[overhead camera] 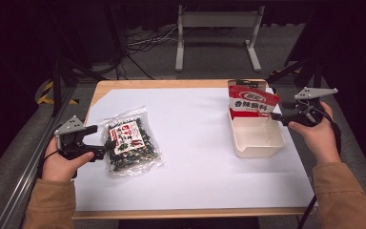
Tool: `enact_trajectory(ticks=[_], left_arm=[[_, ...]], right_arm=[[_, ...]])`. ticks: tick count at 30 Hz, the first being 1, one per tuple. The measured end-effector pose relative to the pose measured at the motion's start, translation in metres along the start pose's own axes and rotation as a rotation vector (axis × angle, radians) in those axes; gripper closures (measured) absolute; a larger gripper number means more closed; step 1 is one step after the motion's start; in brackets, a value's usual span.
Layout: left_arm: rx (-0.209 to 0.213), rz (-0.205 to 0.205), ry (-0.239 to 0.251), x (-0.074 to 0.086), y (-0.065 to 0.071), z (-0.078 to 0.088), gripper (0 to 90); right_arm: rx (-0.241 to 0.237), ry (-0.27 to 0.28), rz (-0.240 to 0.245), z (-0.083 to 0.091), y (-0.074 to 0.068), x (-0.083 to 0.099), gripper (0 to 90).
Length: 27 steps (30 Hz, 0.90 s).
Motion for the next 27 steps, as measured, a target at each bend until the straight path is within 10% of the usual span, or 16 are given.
enact_trajectory(ticks=[19,27], left_arm=[[-0.025,0.048,-0.05,0.008,-0.013,-0.003,10.0],[-0.105,0.116,-0.053,0.014,-0.03,-0.003,12.8]], right_arm=[[-0.159,0.035,0.067,0.028,-0.089,-0.005,36.1],[-0.21,0.038,0.085,0.023,-0.116,-0.001,35.6]])
Point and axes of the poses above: each handheld gripper's, and its own axes: z roughly backward along the jaws, x roughly out of its underside, y roughly to its right, the point moved 9 cm from there along -z, roughly forward along the jaws, and after that the axes turned 4 degrees about x, right-handed, at the moved point
